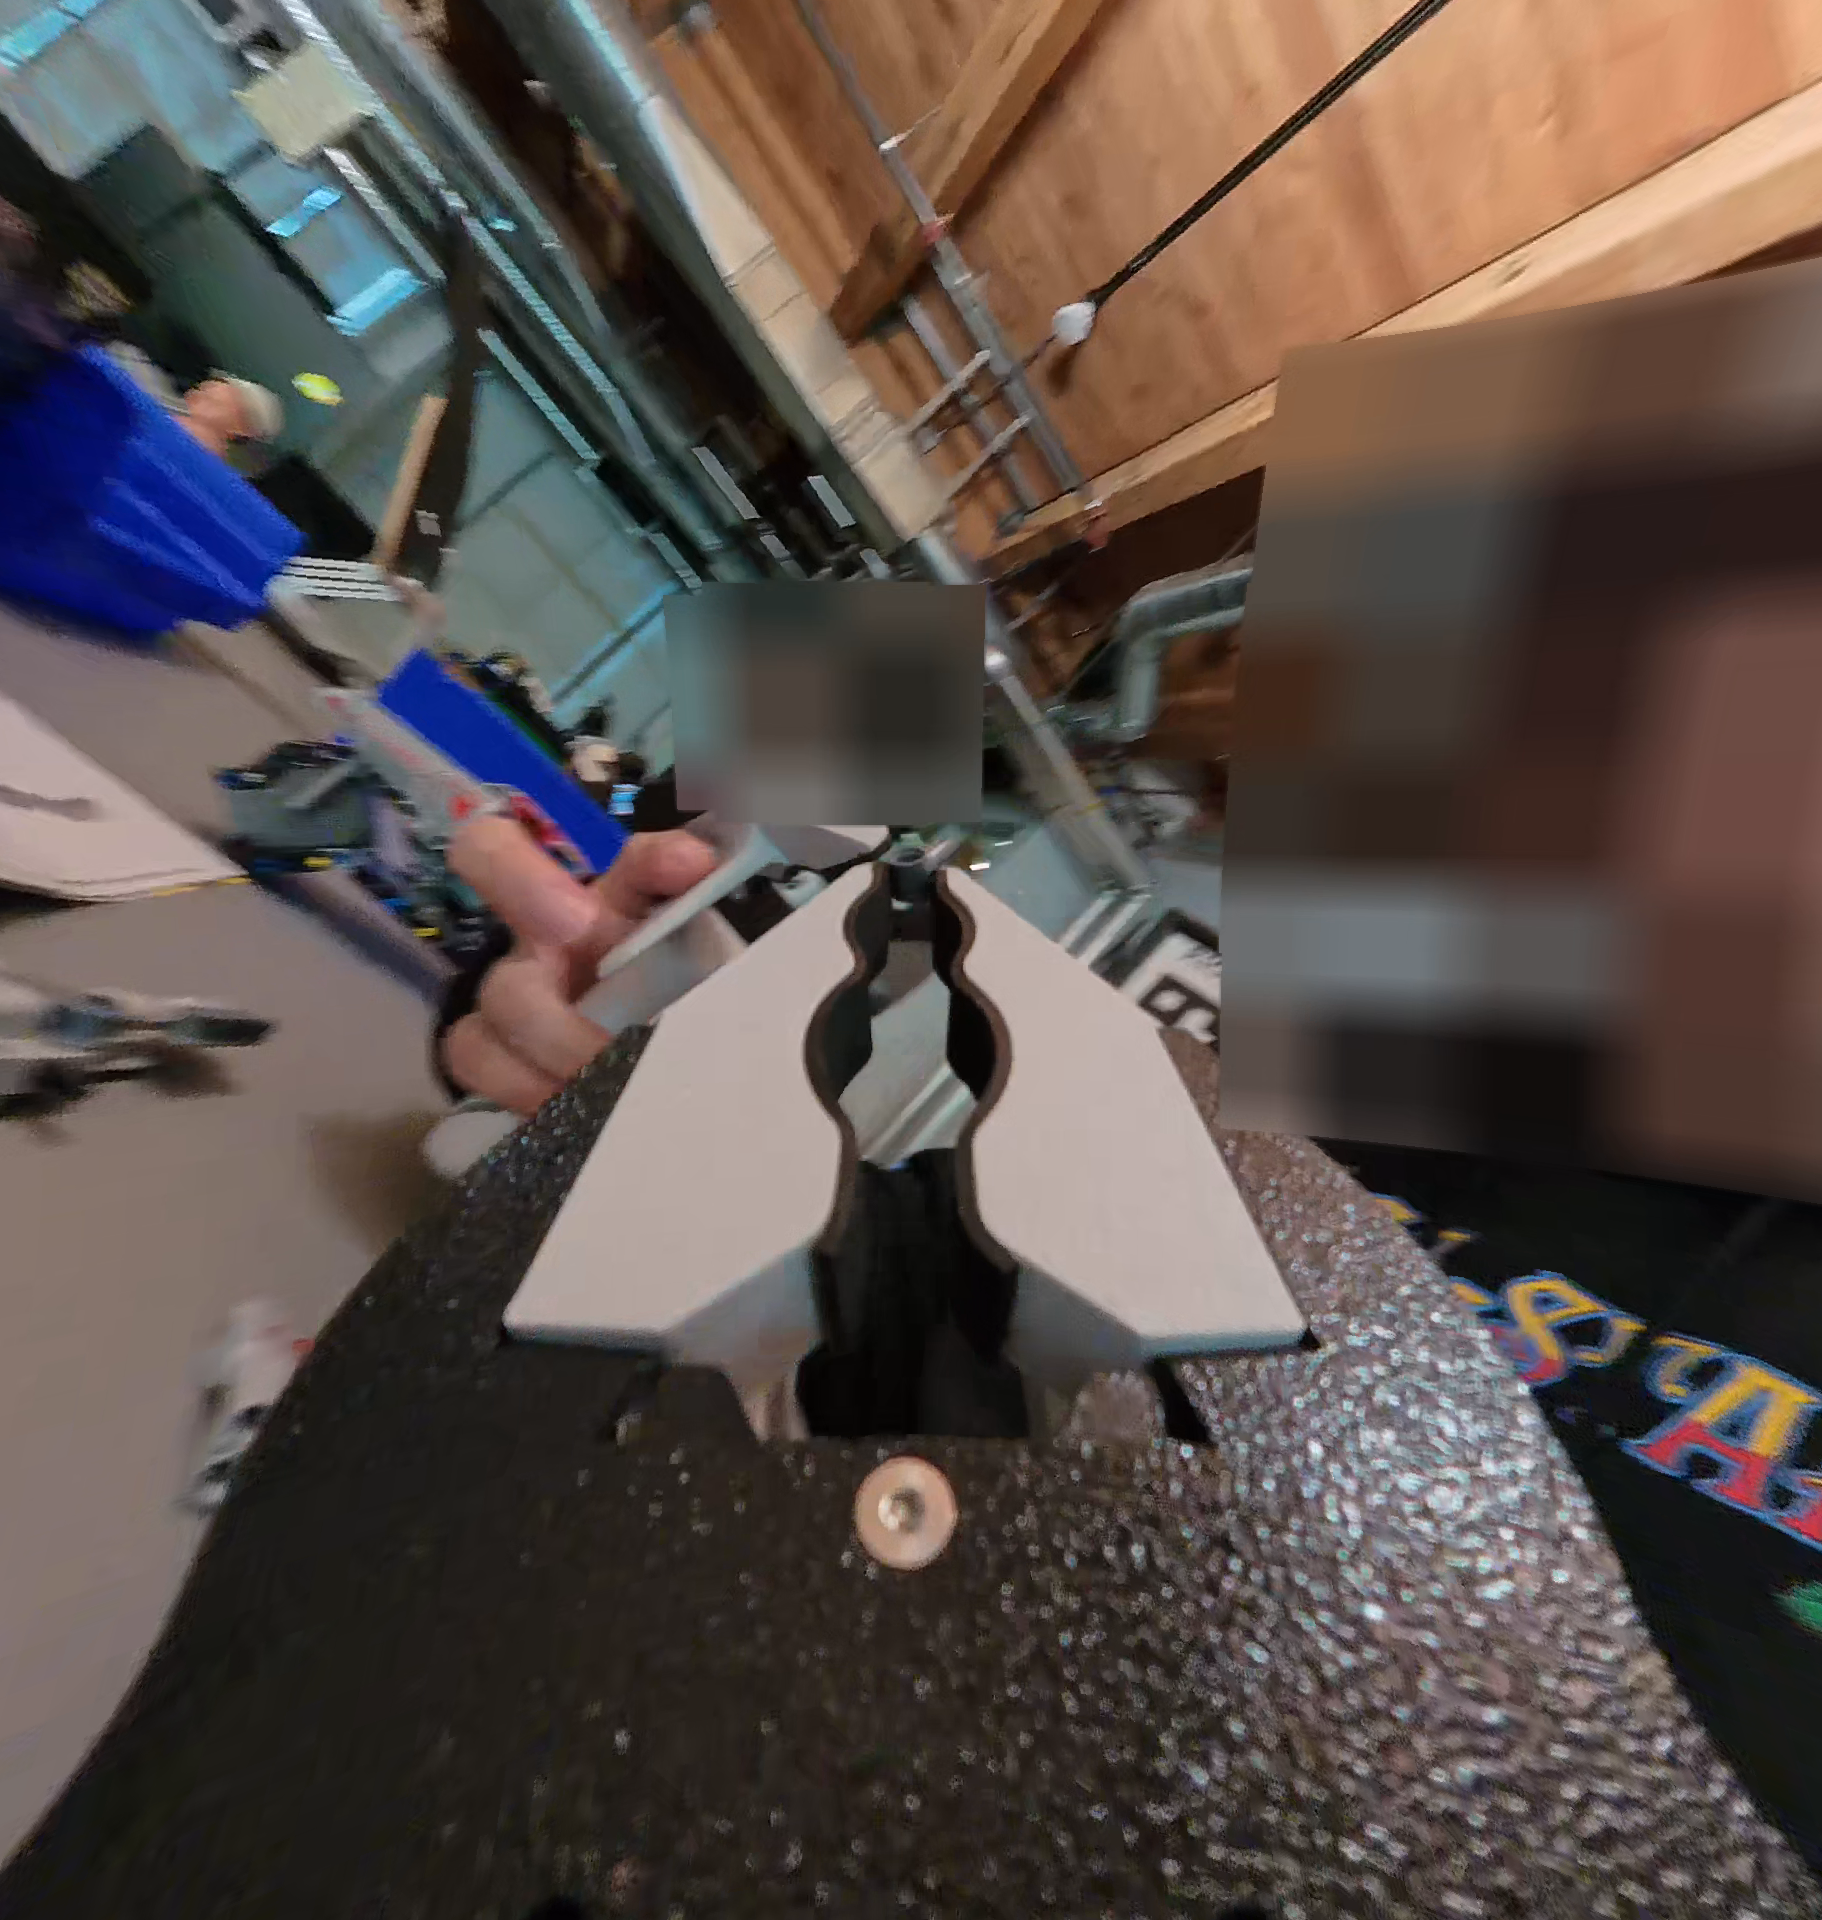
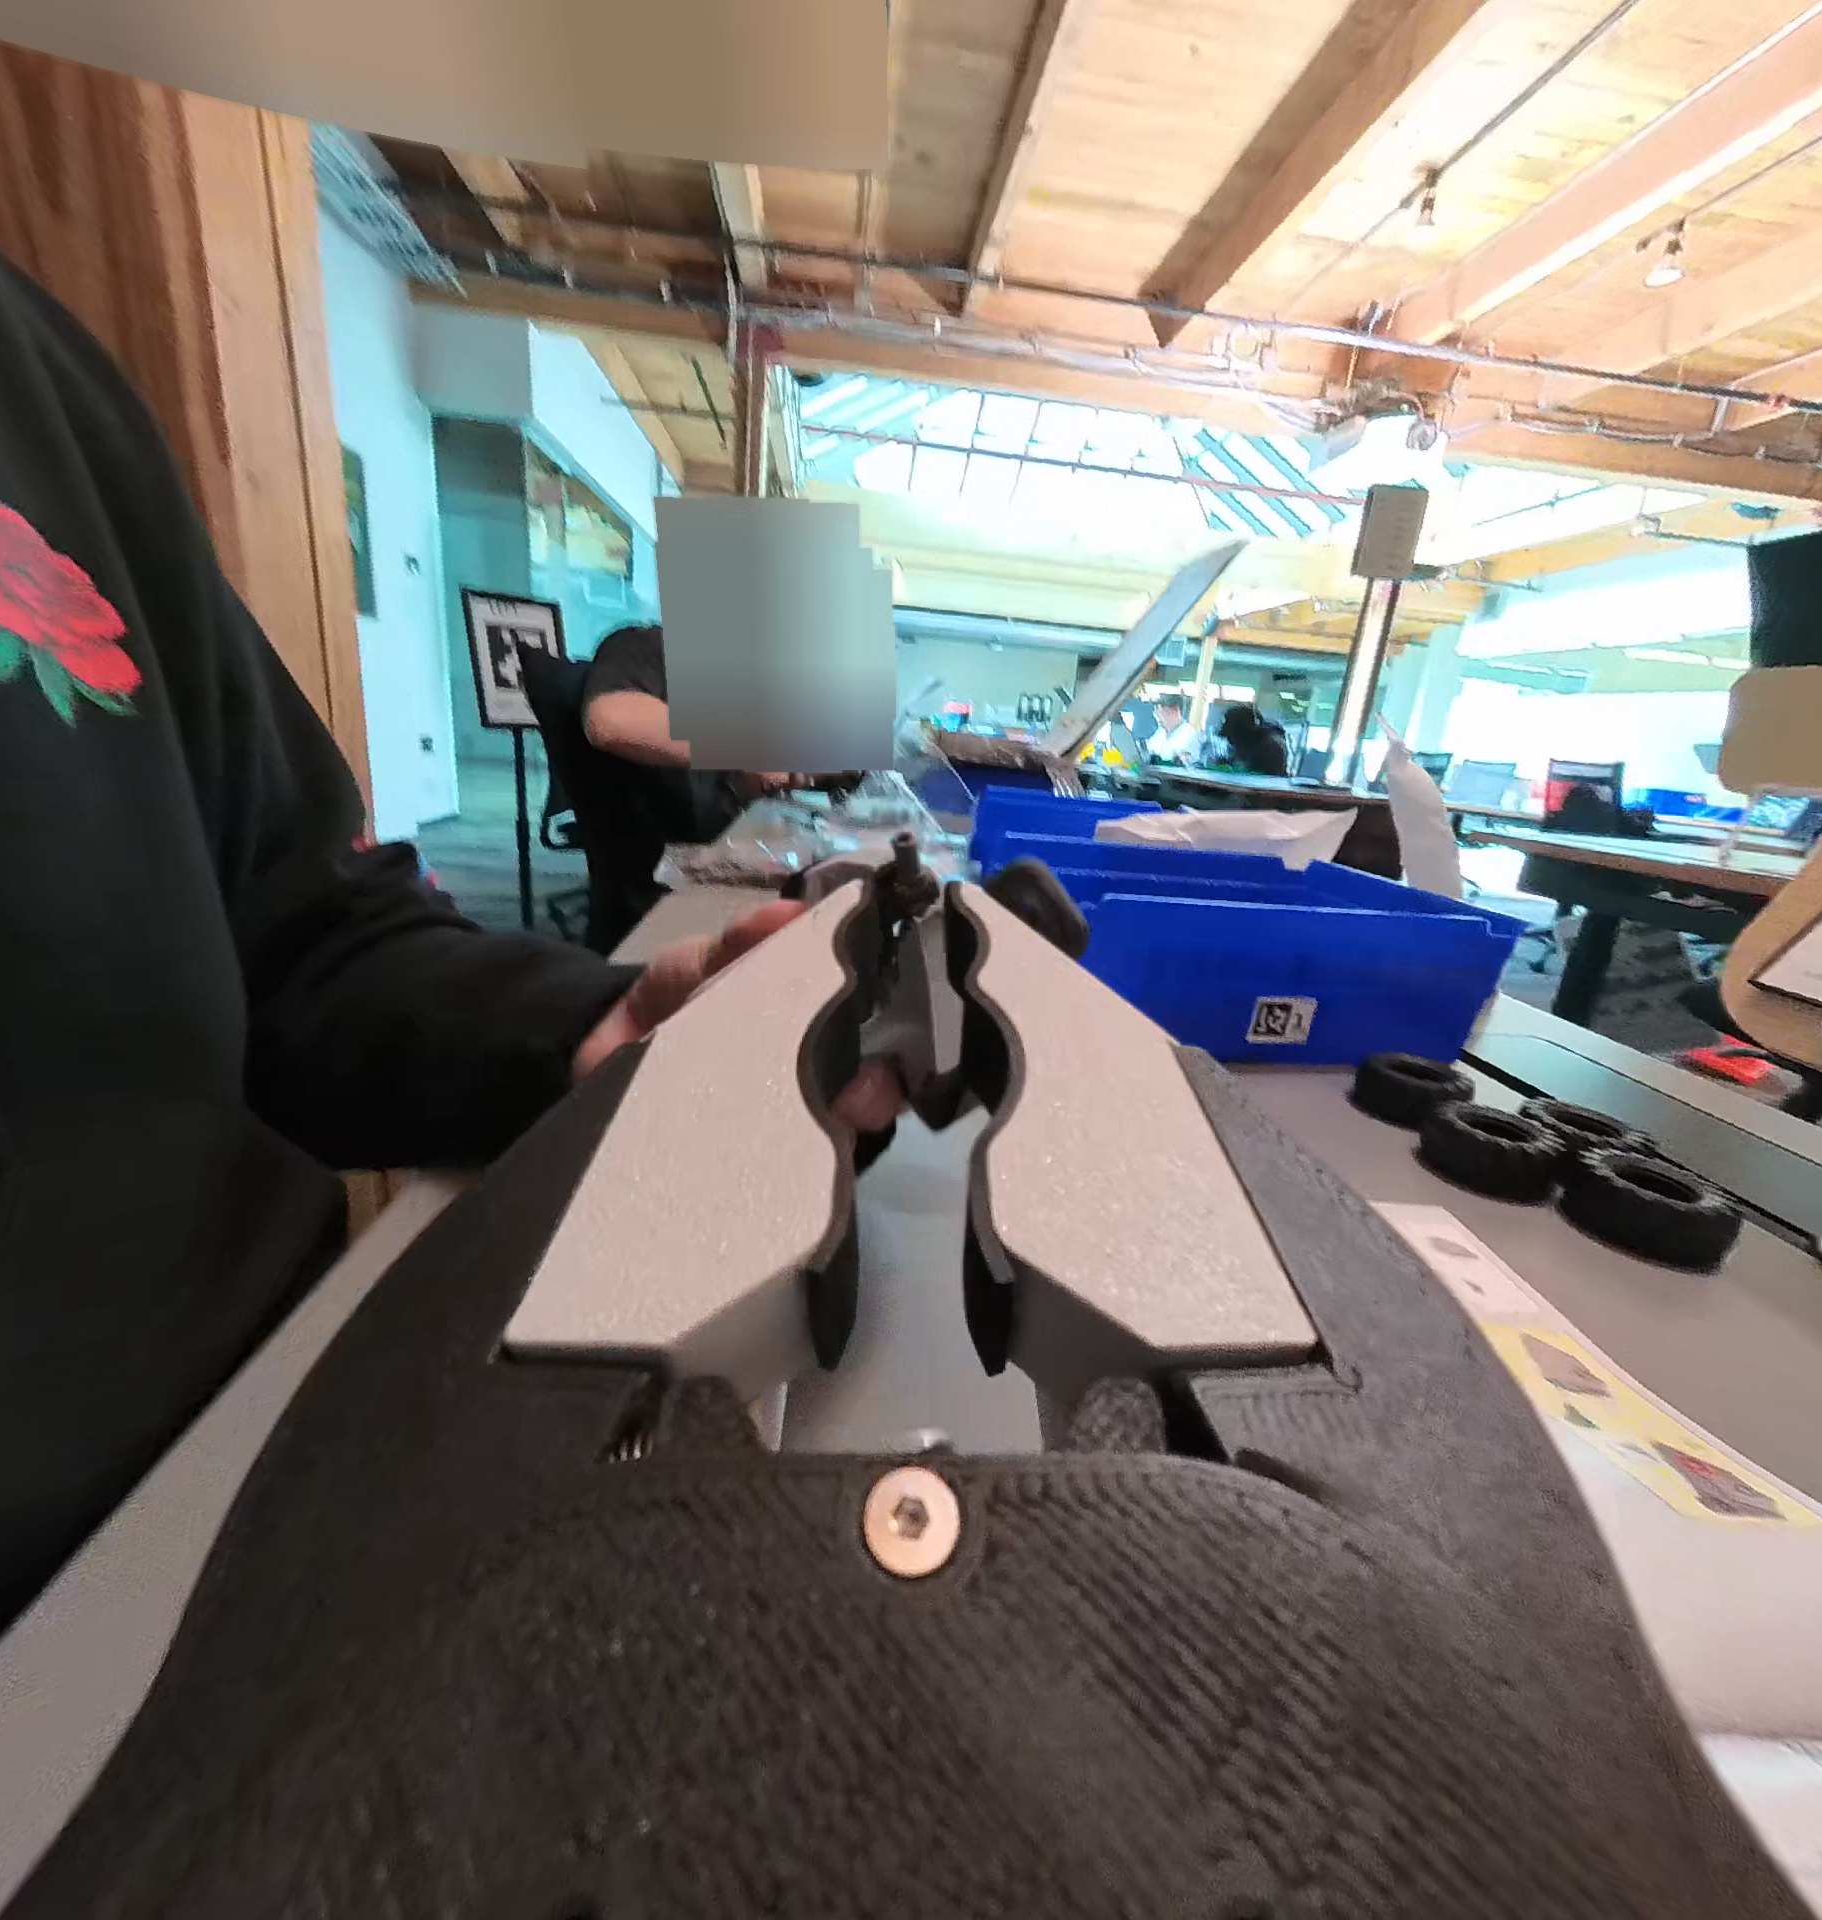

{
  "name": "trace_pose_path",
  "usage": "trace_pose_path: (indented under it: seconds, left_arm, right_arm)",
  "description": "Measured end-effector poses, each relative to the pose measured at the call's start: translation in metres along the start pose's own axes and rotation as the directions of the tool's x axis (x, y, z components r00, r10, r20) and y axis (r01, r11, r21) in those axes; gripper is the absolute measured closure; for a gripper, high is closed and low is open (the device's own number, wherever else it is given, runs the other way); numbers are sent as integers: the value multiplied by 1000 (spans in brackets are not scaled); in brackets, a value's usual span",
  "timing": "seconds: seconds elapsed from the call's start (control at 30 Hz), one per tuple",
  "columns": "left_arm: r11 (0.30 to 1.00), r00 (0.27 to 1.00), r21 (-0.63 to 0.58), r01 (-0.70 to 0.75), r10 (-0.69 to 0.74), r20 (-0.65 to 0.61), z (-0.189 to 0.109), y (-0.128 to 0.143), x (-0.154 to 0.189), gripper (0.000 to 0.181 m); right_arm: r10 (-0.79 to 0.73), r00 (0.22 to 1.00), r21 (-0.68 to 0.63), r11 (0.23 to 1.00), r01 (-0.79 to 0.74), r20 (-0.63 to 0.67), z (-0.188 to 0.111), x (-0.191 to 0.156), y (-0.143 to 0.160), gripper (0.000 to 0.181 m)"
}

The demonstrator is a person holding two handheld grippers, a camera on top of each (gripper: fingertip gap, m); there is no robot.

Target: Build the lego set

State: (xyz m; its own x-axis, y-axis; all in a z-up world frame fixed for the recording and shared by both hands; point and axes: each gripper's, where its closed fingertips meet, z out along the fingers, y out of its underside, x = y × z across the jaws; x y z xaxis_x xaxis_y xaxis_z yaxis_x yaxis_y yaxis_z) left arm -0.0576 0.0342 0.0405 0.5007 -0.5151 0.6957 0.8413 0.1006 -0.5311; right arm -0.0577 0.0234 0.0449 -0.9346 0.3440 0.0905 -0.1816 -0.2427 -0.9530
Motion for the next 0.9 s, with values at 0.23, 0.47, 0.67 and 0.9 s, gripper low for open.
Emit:
trace_pose_path:
  seconds: [0.23, 0.47, 0.67, 0.9]
  left_arm:
    - [949, 894, -165, -271, 311, 322, -23, -9, -35, 177]
    - [692, 596, -380, -614, 721, 353, -27, -16, -33, 177]
    - [534, 456, -466, -706, 845, 278, -24, -10, -29, 177]
    - [387, 384, -610, -691, 912, 143, -32, 5, -35, 177]
  right_arm:
    - [-232, 966, -182, 961, 208, -116, 3, 13, 18, 157]
    - [-39, 981, -221, 975, -4, -190, 2, 27, 29, 162]
    - [97, 985, -177, 977, -121, -140, 5, 21, 28, 177]
    - [6, 996, -294, 955, -32, -91, 3, 14, 40, 178]
